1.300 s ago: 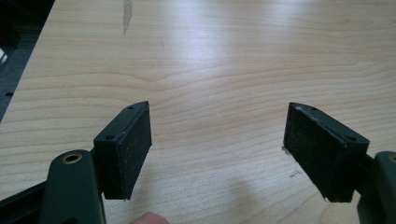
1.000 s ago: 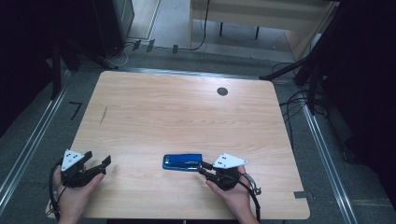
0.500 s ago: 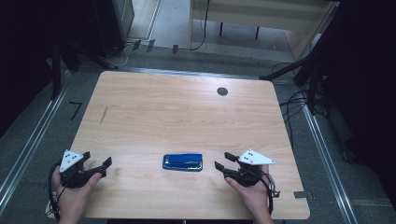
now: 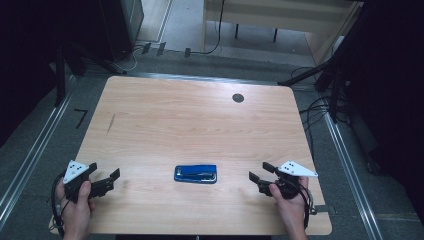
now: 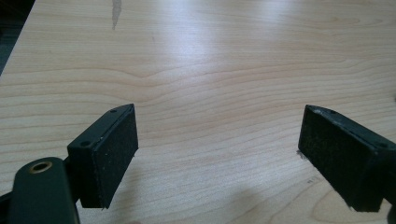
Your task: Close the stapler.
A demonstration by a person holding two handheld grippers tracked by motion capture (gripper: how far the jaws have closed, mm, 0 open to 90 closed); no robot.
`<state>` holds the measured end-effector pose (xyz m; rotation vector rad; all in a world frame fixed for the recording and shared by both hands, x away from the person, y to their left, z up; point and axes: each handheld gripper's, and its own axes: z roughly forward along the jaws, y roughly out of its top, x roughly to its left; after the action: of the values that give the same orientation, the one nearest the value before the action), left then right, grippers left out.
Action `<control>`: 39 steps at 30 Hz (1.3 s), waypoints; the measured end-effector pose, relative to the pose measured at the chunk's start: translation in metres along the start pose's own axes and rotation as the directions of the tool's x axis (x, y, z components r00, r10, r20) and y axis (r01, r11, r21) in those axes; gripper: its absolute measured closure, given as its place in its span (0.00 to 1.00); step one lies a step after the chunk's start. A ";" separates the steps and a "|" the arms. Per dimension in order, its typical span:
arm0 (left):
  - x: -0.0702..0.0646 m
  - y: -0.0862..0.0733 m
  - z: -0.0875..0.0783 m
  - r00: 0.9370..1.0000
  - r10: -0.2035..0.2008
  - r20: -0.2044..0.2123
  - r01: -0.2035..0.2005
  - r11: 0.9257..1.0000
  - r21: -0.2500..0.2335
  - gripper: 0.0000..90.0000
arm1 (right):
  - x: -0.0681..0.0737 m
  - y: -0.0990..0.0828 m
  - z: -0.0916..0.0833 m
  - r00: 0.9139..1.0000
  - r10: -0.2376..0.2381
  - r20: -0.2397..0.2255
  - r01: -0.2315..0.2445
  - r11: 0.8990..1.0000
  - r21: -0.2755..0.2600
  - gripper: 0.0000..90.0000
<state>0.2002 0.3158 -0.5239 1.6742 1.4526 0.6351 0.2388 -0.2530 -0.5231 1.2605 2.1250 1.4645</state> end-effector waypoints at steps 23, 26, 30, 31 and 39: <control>-0.001 -0.001 -0.001 0.999 0.022 0.026 -0.022 1.000 -0.013 0.01 | -0.040 -0.023 -0.039 0.995 0.019 0.095 -0.020 1.000 0.014 0.18; 0.000 -0.001 -0.001 0.999 0.018 0.027 -0.018 1.000 -0.013 0.00 | -0.045 -0.024 -0.044 0.993 0.027 0.115 -0.027 1.000 -0.002 0.16; 0.001 -0.001 -0.002 1.000 0.013 0.023 -0.013 1.000 -0.015 0.00 | -0.051 -0.029 -0.052 0.990 0.043 0.136 -0.042 0.999 -0.007 0.15; 0.001 -0.001 -0.002 1.000 0.013 0.023 -0.013 1.000 -0.015 0.00 | -0.052 -0.030 -0.054 0.990 0.047 0.135 -0.047 0.999 -0.009 0.15; 0.001 -0.001 -0.002 1.000 0.013 0.022 -0.012 1.000 -0.016 0.00 | -0.065 -0.043 -0.074 0.982 0.083 0.167 -0.080 0.996 -0.028 0.13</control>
<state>0.1983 0.3175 -0.5236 1.6741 1.4193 0.6316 0.2080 -0.3543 -0.5423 1.4249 1.9653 1.3564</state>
